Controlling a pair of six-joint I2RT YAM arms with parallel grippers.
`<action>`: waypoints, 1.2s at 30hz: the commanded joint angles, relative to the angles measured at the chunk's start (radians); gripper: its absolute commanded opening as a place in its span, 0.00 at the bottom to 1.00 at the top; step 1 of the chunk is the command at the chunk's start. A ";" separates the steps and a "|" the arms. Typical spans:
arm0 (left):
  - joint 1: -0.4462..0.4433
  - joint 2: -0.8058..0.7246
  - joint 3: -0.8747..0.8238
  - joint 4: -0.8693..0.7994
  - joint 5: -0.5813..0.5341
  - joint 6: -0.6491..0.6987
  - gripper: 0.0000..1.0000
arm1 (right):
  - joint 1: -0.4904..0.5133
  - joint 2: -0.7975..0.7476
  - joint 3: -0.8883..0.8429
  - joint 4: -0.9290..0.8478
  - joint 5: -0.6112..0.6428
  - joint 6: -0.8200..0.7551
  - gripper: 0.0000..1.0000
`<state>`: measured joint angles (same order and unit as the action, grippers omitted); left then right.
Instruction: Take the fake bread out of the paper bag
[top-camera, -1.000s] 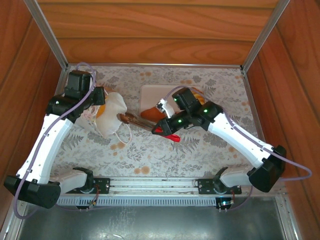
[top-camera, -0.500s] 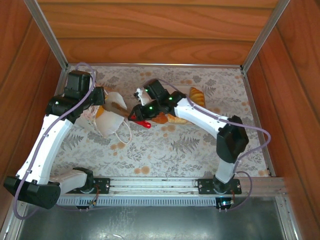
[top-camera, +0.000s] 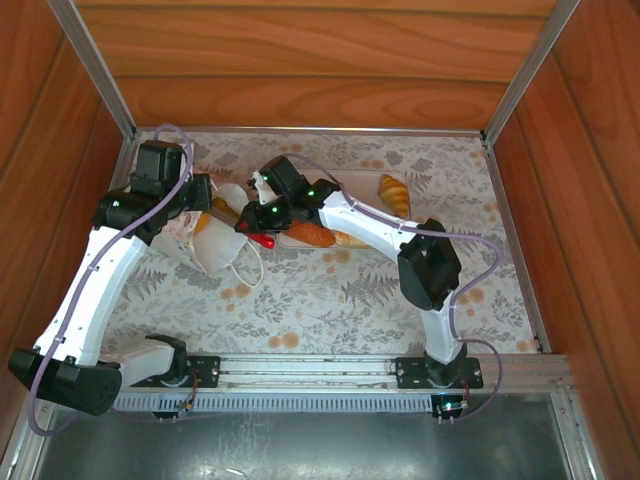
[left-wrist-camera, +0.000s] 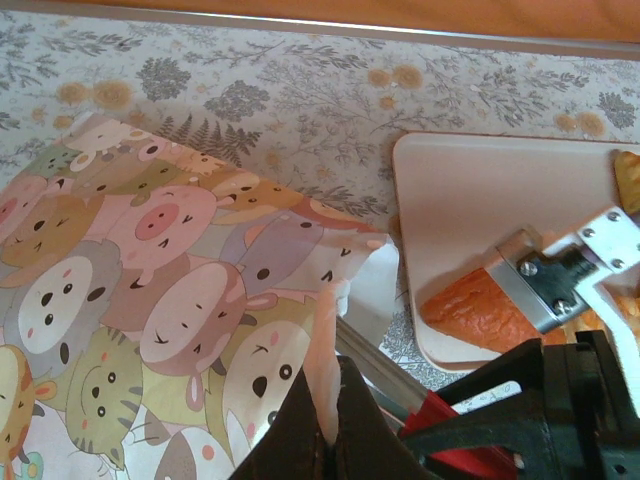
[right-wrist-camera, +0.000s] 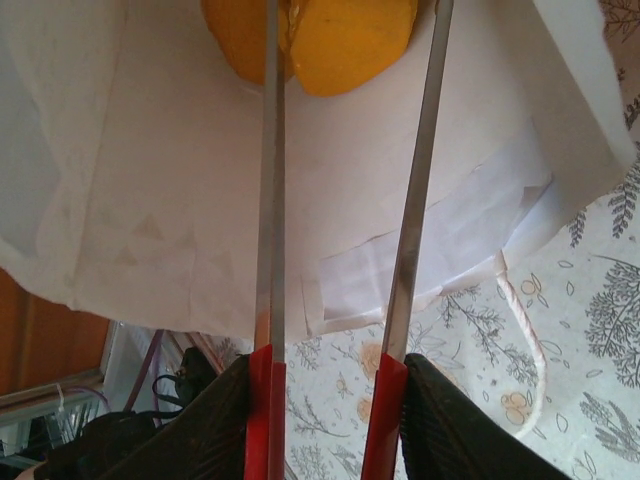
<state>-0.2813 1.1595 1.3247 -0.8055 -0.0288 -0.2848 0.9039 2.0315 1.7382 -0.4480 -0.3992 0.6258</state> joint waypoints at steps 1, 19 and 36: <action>0.009 0.005 0.013 0.006 0.009 0.013 0.00 | 0.006 0.024 0.046 0.030 -0.012 0.022 0.38; 0.008 0.026 0.021 0.008 -0.008 -0.007 0.00 | 0.010 -0.249 -0.208 0.033 -0.005 -0.139 0.20; 0.009 0.028 0.025 0.010 -0.015 -0.008 0.00 | 0.015 -0.395 -0.443 -0.096 0.000 -0.371 0.27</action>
<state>-0.2813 1.1915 1.3285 -0.8055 -0.0296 -0.2886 0.9104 1.7115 1.3029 -0.5041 -0.3714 0.3279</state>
